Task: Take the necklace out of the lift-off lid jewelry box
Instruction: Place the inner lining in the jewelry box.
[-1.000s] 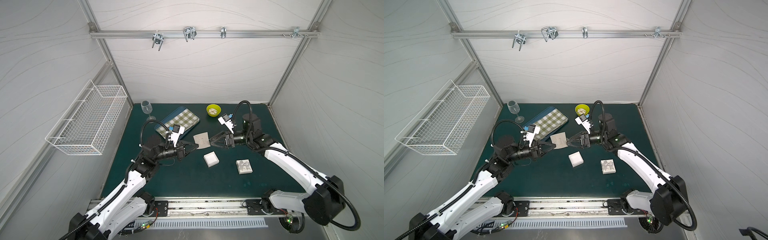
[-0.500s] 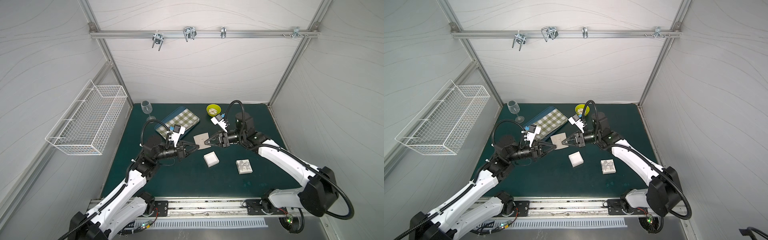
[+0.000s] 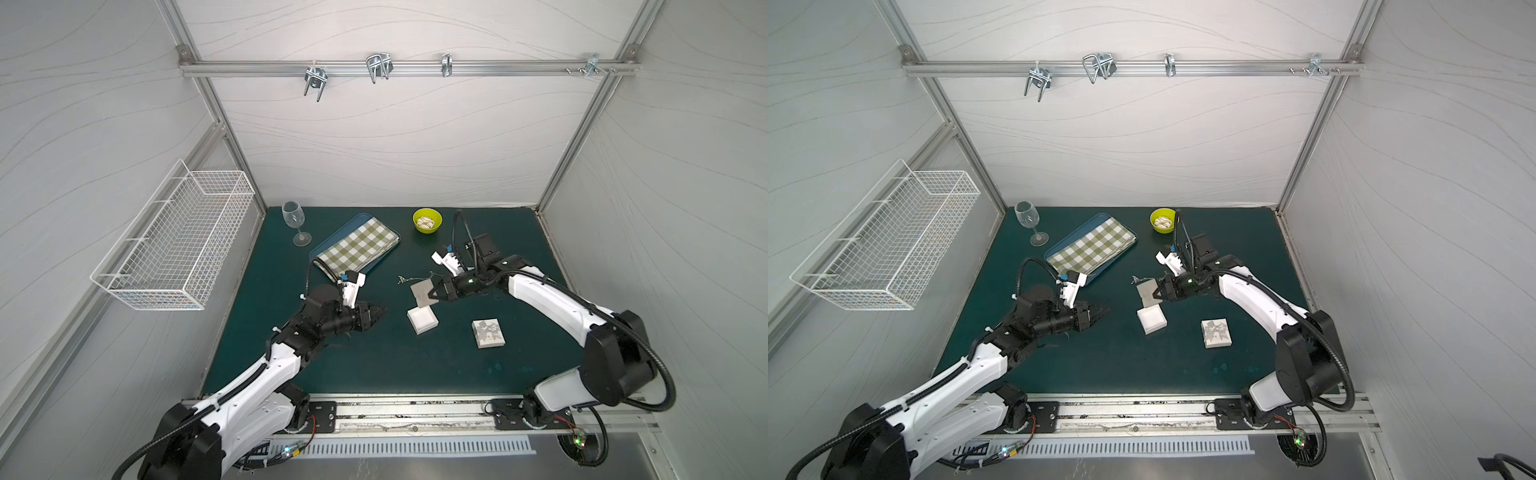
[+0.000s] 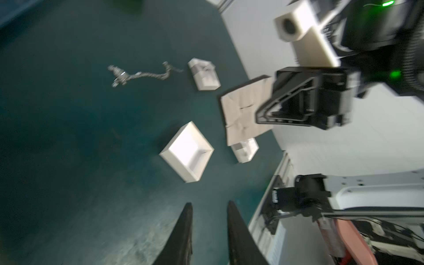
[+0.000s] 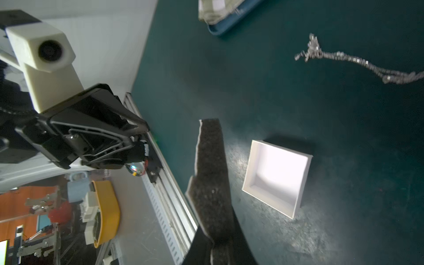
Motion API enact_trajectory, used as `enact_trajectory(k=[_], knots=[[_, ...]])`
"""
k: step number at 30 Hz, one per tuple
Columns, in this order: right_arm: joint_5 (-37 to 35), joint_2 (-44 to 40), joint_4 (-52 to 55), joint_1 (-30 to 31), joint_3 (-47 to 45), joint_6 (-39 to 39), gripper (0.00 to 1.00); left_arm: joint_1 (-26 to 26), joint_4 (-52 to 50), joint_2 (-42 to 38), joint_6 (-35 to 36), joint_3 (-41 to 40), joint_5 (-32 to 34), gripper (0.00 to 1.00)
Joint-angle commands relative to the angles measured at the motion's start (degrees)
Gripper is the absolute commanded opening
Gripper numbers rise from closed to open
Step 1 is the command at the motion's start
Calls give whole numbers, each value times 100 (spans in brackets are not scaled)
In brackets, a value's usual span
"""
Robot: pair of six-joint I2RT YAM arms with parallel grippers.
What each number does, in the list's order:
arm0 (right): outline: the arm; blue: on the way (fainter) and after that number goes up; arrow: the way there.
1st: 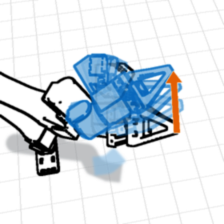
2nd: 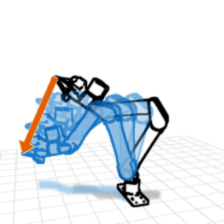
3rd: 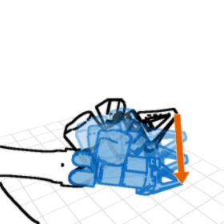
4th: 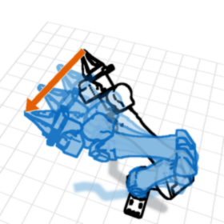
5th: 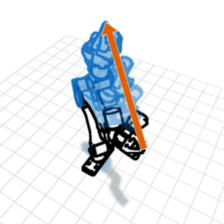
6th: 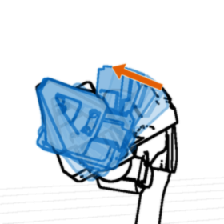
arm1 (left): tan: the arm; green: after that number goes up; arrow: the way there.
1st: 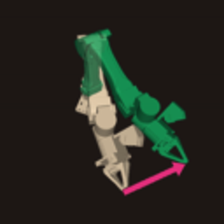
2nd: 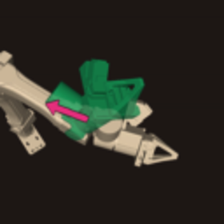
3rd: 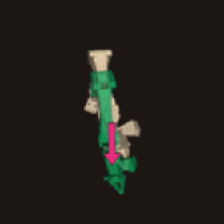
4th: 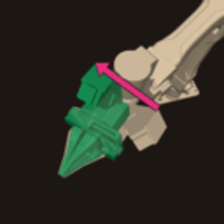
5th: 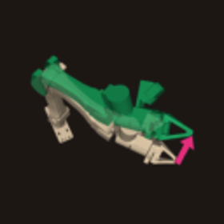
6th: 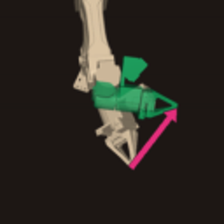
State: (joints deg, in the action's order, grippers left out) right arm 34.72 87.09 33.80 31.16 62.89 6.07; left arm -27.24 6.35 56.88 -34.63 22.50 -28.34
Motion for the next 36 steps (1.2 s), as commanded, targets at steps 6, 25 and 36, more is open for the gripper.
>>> enact_trajectory(k=[6, 25, 36], knots=[[-637, 718, 505, 192, 311, -752, 10, -870, 707, 1314, -510, 83, 1016, 22], [-422, 1122, 677, 202, 412, -472, 8, -1131, 1515, 3001, -612, 808, 900, 13], [-449, 1184, 1086, 265, 557, -106, 7, -1280, 1689, 3299, -728, 932, 938, 12]])
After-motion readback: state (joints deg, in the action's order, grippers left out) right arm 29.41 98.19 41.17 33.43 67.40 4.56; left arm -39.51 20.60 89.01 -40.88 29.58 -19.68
